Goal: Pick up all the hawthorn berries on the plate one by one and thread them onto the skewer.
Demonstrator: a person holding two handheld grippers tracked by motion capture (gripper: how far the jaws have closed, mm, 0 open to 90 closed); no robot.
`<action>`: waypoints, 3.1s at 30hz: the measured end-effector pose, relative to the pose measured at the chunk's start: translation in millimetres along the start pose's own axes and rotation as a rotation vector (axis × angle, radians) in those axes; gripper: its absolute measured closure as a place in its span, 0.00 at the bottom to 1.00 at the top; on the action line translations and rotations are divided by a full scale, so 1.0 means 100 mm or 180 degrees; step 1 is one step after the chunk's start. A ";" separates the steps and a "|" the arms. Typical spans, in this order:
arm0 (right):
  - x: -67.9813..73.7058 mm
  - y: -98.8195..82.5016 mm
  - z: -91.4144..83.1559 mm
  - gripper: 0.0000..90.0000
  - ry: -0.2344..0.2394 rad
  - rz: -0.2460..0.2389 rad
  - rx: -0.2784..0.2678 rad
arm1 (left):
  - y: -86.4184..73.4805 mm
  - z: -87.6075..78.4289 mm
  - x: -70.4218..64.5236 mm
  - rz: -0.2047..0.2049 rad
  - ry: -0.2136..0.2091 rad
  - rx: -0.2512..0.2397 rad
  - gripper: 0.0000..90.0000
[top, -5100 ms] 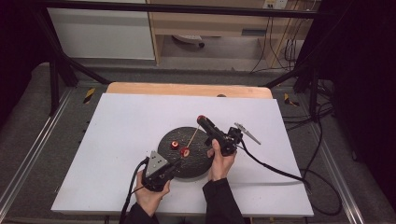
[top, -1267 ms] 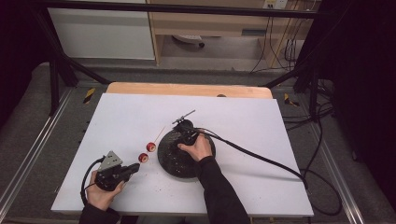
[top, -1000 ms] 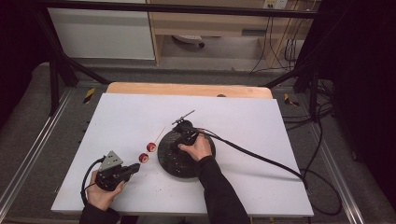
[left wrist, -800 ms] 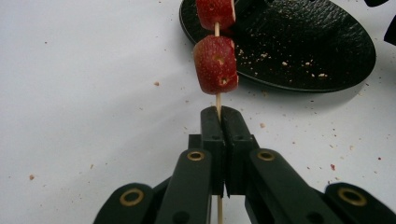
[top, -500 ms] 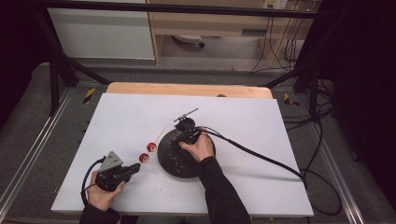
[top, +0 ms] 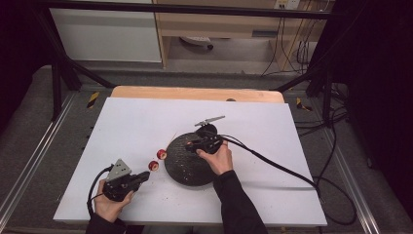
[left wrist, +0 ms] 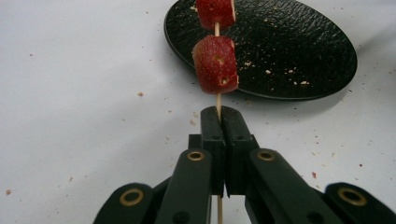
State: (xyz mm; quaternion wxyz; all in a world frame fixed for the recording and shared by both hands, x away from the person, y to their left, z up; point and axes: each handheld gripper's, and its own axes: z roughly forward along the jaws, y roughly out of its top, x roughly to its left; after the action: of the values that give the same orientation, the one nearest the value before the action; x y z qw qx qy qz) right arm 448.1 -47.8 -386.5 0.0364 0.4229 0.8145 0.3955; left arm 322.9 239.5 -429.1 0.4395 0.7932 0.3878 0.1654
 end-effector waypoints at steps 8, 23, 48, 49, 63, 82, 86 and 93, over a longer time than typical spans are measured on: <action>-0.10 -0.21 -0.20 0.70 0.0007 0.0171 -0.0309 | 0.01 0.05 -0.08 0.0024 -0.0023 0.0001 0.98; -0.28 -0.69 -0.39 0.70 0.0107 0.0650 -0.0956 | 0.05 0.20 -0.29 0.0060 -0.0050 0.0015 0.98; -0.29 -0.73 -0.46 0.70 0.0255 0.1122 -0.2084 | 0.10 0.32 -0.53 0.0092 -0.0065 -0.0052 0.98; -0.29 -0.72 -0.47 0.70 0.0253 0.1128 -0.2107 | 0.10 0.32 -0.55 0.0100 -0.0071 -0.0054 0.98; -0.33 -0.66 -0.50 0.70 0.0278 0.1365 -0.2530 | 0.19 0.42 -0.75 0.0103 -0.0149 -0.0128 0.98; -0.32 -0.67 -0.50 0.70 0.0353 0.1470 -0.2638 | 0.26 0.49 -0.88 0.0013 -0.0185 -0.0232 0.98; -0.32 -0.66 -0.51 0.70 0.0354 0.1494 -0.2664 | 0.28 0.50 -0.89 -0.0026 -0.0187 -0.0233 0.98; -0.32 -0.65 -0.52 0.70 0.0365 0.1482 -0.2685 | 0.28 0.50 -0.89 -0.0063 -0.0189 -0.0270 0.98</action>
State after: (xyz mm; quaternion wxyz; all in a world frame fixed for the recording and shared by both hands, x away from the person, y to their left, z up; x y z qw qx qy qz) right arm 405.1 -124.5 -403.9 0.0703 0.5198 0.4676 0.7114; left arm 308.7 134.7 -426.7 0.4856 0.7745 0.3750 0.1538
